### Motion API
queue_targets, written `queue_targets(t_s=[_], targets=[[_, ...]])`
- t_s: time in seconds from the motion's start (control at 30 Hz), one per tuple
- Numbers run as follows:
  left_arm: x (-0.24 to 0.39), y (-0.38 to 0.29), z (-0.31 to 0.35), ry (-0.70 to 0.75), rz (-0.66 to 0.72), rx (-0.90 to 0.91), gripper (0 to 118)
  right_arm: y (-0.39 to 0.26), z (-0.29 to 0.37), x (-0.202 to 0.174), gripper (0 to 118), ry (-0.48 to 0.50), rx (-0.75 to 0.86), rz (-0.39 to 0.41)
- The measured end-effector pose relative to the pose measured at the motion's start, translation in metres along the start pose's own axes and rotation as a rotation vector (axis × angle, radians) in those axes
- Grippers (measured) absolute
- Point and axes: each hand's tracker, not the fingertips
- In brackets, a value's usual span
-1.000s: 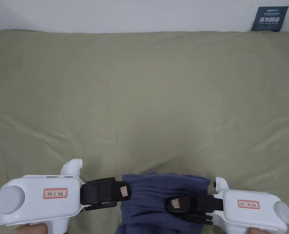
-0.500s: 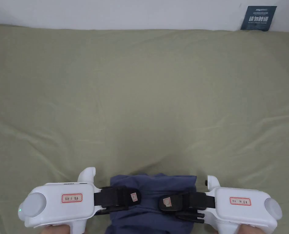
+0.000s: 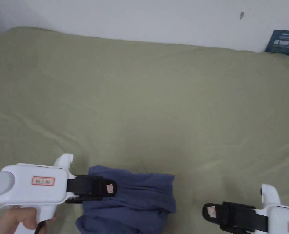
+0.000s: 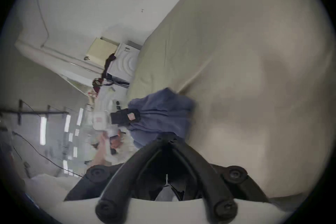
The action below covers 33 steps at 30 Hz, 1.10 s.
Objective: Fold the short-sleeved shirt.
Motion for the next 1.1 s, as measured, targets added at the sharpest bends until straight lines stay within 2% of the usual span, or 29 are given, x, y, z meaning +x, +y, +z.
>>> queue_targets(t_s=[0.1,0.3,0.43,0.6,0.63,0.7,0.73,0.9,1.0,1.03,1.07,1.1], targets=[[-0.031,0.02,0.062,0.085,0.033,0.03,42,0.002,0.017,-0.017,2,-0.036,0.039,0.044],[-0.108,0.063,0.156,0.185,0.104,0.077,42,0.004,0.028,-0.038,2,-0.06,0.116,0.043],[-0.144,0.09,0.187,0.229,0.132,0.047,42,0.006,0.024,-0.045,2,-0.072,0.138,0.035],[-0.148,0.121,0.198,0.267,0.075,-0.012,43,0.013,0.011,-0.039,2,-0.092,0.119,0.019],[-0.148,0.126,0.198,0.287,0.062,-0.024,59,0.013,0.009,-0.037,2,-0.092,0.116,0.019],[-0.142,0.135,0.198,0.393,0.021,-0.034,109,0.014,0.003,-0.035,2,-0.091,0.106,0.015],[-0.14,0.137,0.2,0.436,0.01,-0.026,118,0.014,0.002,-0.035,2,-0.088,0.102,0.013],[-0.103,0.122,0.223,0.449,-0.044,0.107,118,0.012,0.009,-0.036,2,-0.048,0.105,0.046],[-0.055,0.1,0.219,0.492,-0.088,0.166,118,0.014,0.022,-0.043,2,-0.03,0.137,0.085],[-0.042,0.091,0.217,0.486,-0.095,0.207,110,0.016,0.028,-0.046,2,-0.021,0.157,0.111],[-0.021,0.081,0.21,0.461,-0.114,0.255,95,0.018,0.034,-0.05,2,-0.032,0.177,0.138],[0.003,0.07,0.199,0.444,-0.142,0.29,75,0.021,0.04,-0.057,2,-0.05,0.199,0.178]])
